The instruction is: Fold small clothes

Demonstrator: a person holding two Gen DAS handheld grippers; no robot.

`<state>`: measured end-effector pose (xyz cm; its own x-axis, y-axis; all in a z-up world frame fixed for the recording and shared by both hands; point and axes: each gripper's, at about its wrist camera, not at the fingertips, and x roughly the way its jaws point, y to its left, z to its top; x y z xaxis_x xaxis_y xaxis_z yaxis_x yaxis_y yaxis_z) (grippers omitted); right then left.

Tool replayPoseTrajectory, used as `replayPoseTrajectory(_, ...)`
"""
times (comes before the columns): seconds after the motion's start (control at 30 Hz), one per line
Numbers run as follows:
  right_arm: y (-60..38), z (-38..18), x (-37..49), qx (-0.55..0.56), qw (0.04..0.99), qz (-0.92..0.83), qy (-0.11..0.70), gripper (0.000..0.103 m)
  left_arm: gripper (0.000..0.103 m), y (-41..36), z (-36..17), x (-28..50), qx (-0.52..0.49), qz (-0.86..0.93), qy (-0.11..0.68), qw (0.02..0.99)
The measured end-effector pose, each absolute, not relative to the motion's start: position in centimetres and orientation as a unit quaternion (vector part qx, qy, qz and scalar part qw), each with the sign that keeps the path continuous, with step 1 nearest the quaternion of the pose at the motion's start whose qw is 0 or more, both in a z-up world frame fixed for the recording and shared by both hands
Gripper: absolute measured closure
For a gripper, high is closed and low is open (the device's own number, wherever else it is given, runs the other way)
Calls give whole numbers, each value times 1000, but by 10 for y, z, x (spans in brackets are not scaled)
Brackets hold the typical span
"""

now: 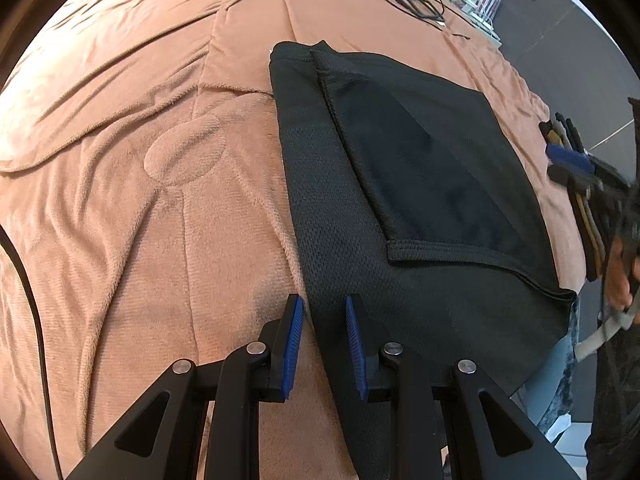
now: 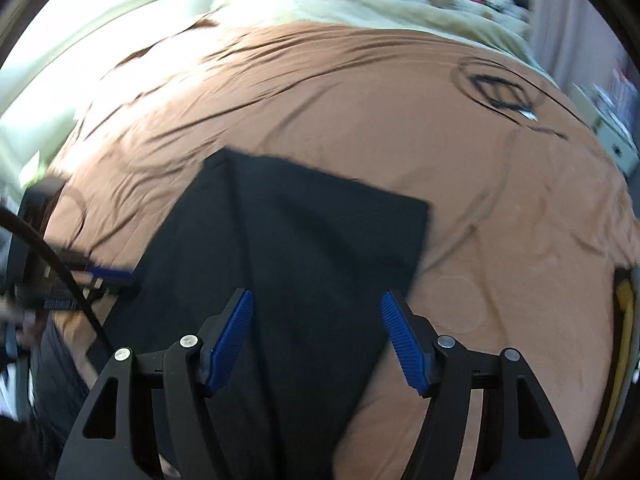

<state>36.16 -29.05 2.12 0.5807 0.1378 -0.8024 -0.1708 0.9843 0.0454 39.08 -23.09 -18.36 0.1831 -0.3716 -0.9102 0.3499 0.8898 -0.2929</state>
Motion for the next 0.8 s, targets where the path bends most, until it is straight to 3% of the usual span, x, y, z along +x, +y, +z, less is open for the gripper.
replayPoseTrajectory(0.27,-251,4,366,-86,863,149,475,38,79,-224,-186,386,-19,-237,592,770)
replayPoseTrajectory(0.43,-232,-6,373,-120,844,169,495,28,79,-220,-187,386,-28,-240,593,768)
replayPoseTrajectory(0.8,-217,-38,404,-173,825,121,524,28,79,-212,-187,385,-35,-243,592,768)
